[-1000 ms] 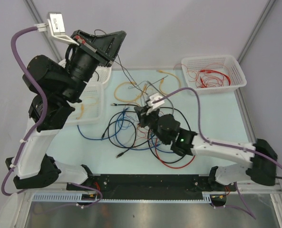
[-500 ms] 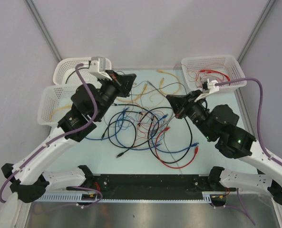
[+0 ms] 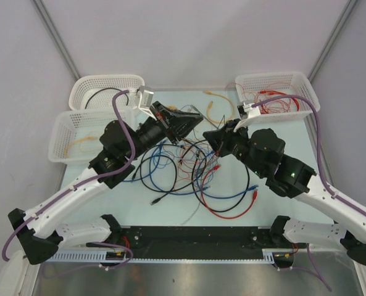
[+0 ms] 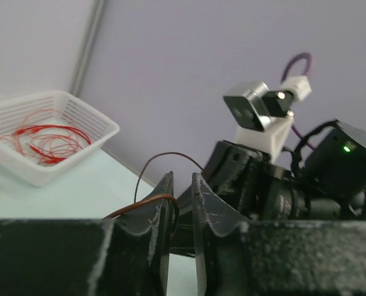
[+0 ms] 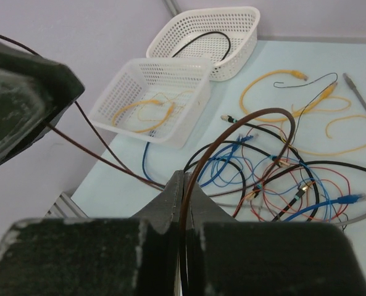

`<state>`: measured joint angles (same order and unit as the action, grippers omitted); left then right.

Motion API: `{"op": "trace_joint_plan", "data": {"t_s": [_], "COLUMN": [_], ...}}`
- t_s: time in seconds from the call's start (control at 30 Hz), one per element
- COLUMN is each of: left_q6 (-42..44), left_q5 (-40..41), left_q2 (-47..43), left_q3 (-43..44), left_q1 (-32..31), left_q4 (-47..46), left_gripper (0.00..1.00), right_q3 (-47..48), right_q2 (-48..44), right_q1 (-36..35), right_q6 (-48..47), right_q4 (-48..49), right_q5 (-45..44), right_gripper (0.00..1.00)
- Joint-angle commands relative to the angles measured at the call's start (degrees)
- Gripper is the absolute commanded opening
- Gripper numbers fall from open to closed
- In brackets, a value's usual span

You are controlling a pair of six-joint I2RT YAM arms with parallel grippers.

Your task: Untangle the cables

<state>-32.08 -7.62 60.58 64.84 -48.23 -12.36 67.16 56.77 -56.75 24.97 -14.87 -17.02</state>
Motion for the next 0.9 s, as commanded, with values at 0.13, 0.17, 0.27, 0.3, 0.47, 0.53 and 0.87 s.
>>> {"op": "trace_joint_plan", "data": {"t_s": [0.13, 0.17, 0.27, 0.3, 0.47, 0.53, 0.87], "left_q6": [1.0, 1.7, 3.6, 4.4, 9.6, 10.7, 13.9], "left_q5": [-11.2, -11.8, -13.6, -13.8, -14.0, -14.4, -11.4], "left_q2": [-0.1, -0.4, -1.3, -2.2, -4.0, -3.9, -2.2], "left_q3": [-4.7, -6.5, -10.3, -11.6, -17.5, -18.3, -20.9], "left_q1": [0.2, 0.2, -0.1, -0.3, -2.5, -3.2, -4.7], "left_q4": [-7.8, -9.7, -13.1, -14.5, -21.5, -23.3, -26.5], "left_gripper": [0.32, 0.35, 0.40, 0.41, 0.52, 0.61, 1.00], "right_q3": [6.8, 7.4, 8.9, 9.1, 10.2, 10.5, 11.7], "right_q2": [-1.4, -1.2, -1.2, -1.1, -0.6, -0.3, 0.3], "right_q1": [5.9, 6.6, 7.1, 7.4, 8.4, 8.7, 8.9], "right_q6": [6.4, 6.8, 8.4, 8.8, 11.7, 12.4, 15.3], "right_q4": [-3.0, -3.3, -4.2, -4.3, -4.8, -4.9, -4.0], "right_q5": [8.8, 9.1, 9.5, 9.6, 10.7, 11.5, 14.7], "right_gripper": [0.00, 0.00, 0.00, 0.00, 0.00, 0.00, 0.00]}}
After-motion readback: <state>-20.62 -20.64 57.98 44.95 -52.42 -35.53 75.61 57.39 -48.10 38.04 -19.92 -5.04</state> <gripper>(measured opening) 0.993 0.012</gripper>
